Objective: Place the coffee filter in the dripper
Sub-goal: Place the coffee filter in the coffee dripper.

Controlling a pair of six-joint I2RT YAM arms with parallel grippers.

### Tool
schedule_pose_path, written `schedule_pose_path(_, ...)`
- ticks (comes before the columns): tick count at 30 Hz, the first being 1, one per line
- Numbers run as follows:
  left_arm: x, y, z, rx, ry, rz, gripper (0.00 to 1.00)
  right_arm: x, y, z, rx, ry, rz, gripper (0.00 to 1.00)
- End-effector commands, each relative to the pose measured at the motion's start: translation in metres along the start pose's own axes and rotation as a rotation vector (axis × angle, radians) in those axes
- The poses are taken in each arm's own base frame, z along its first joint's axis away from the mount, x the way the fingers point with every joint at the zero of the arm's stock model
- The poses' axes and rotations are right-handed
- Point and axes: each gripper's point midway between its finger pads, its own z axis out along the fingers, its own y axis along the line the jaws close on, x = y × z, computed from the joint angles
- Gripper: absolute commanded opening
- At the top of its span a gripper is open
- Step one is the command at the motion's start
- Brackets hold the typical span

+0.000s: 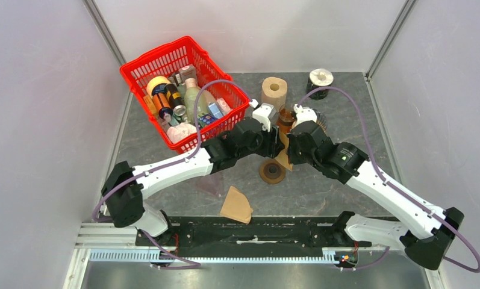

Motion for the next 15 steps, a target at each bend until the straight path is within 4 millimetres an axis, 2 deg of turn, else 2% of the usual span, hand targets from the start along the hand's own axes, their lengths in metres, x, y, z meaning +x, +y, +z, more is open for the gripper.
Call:
schedule_pose_path(1, -0.018, -0.008, 0.004, 0.012, -0.054, -0.005, 0.55, -0.014, 0.005, -0.005, -0.035, -0.068, 0.019, 0.00)
schedule_pose_path(6, -0.019, -0.004, 0.003, -0.013, -0.065, -0.008, 0.35, -0.015, 0.002, -0.004, -0.014, -0.081, 0.033, 0.00)
schedule_pose_path(10, -0.015, 0.004, 0.003, -0.050, -0.051, 0.002, 0.18, -0.015, -0.014, -0.002, 0.075, -0.087, 0.040, 0.00)
schedule_pose_path(13, -0.013, 0.009, 0.003, -0.076, -0.041, 0.005, 0.11, -0.013, -0.026, -0.002, 0.142, -0.085, 0.043, 0.00)
schedule_pose_path(15, -0.011, 0.012, 0.003, -0.090, -0.037, 0.008, 0.11, -0.012, -0.031, -0.003, 0.171, -0.087, 0.049, 0.00)
